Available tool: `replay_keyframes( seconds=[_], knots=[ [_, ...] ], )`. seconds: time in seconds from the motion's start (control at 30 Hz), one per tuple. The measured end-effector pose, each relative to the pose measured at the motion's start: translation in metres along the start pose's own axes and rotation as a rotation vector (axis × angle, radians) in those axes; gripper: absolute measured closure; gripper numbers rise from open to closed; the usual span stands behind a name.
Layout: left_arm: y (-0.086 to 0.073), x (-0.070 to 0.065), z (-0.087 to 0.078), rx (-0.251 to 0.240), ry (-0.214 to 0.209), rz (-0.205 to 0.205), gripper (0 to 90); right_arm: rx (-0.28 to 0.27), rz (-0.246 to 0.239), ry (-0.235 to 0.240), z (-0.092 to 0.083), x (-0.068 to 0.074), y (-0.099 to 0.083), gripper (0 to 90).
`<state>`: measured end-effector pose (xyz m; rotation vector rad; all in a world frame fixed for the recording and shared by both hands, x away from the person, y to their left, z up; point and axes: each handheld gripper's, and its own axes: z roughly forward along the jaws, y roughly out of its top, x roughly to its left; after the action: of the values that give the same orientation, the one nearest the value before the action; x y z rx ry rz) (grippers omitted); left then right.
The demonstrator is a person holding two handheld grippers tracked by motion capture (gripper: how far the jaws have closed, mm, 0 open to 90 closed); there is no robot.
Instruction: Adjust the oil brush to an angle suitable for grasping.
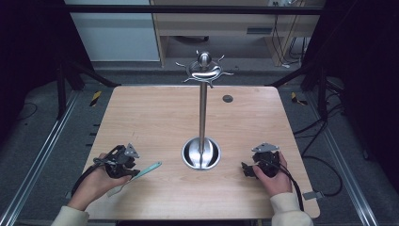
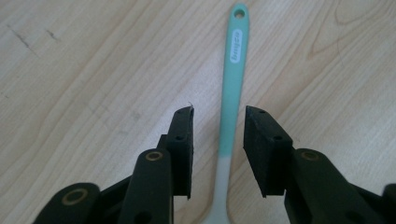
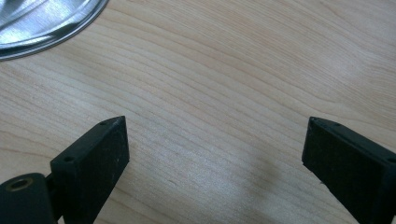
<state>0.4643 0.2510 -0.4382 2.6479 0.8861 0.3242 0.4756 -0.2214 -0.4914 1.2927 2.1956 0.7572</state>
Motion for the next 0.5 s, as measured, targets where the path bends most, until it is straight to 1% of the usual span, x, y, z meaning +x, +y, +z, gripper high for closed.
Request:
replay_keyframes(
  seconds=[0.07, 0.1, 0.13, 0.17, 0.2, 0.23, 0.3, 0.33, 0.37, 0.4, 0.5],
  knots=[
    [0.0, 0.0, 0.001, 0.035, -0.009, 0.02, 61.6, 0.0, 0.0, 0.001, 0.0, 0.0, 0.0, 8.0],
    [0.0, 0.0, 0.001, 0.035, -0.009, 0.02, 61.0, 0.0, 0.0, 0.001, 0.0, 0.0, 0.0, 8.0],
    [0.0, -0.001, 0.002, 0.075, -0.013, 0.044, 60.8, 0.0, -0.002, 0.001, 0.0, 0.0, 0.0, 8.0],
    [0.0, -0.001, 0.002, 0.075, -0.013, 0.044, 61.0, 0.0, -0.002, 0.001, 0.0, 0.0, 0.0, 8.0],
    [0.0, -0.002, 0.004, 0.092, -0.014, 0.054, 61.3, 0.0, 0.001, 0.002, 0.0, 0.0, 0.0, 8.0],
    [0.0, -0.002, 0.005, 0.097, -0.02, 0.051, 61.4, -0.001, 0.001, 0.001, 0.0, 0.0, 0.0, 8.0],
    [-0.001, -0.001, 0.007, 0.122, -0.016, 0.056, 61.6, 0.0, 0.002, 0.002, 0.0, 0.0, 0.0, 8.0],
    [-0.001, -0.001, 0.008, 0.13, -0.015, 0.052, 61.6, 0.002, 0.0, 0.001, 0.0, 0.0, 0.0, 8.0],
    [-0.001, -0.001, 0.008, 0.13, -0.015, 0.052, 61.6, 0.002, 0.0, 0.001, 0.0, 0.0, 0.0, 8.0],
    [-0.002, 0.0, 0.011, 0.151, -0.017, 0.059, 61.7, 0.002, 0.003, 0.002, 0.0, 0.001, 0.0, 8.0],
    [-0.003, 0.0, 0.014, 0.175, -0.012, 0.069, 63.2, 0.003, 0.001, 0.002, 0.0, 0.0, 0.0, 8.0]
  ],
)
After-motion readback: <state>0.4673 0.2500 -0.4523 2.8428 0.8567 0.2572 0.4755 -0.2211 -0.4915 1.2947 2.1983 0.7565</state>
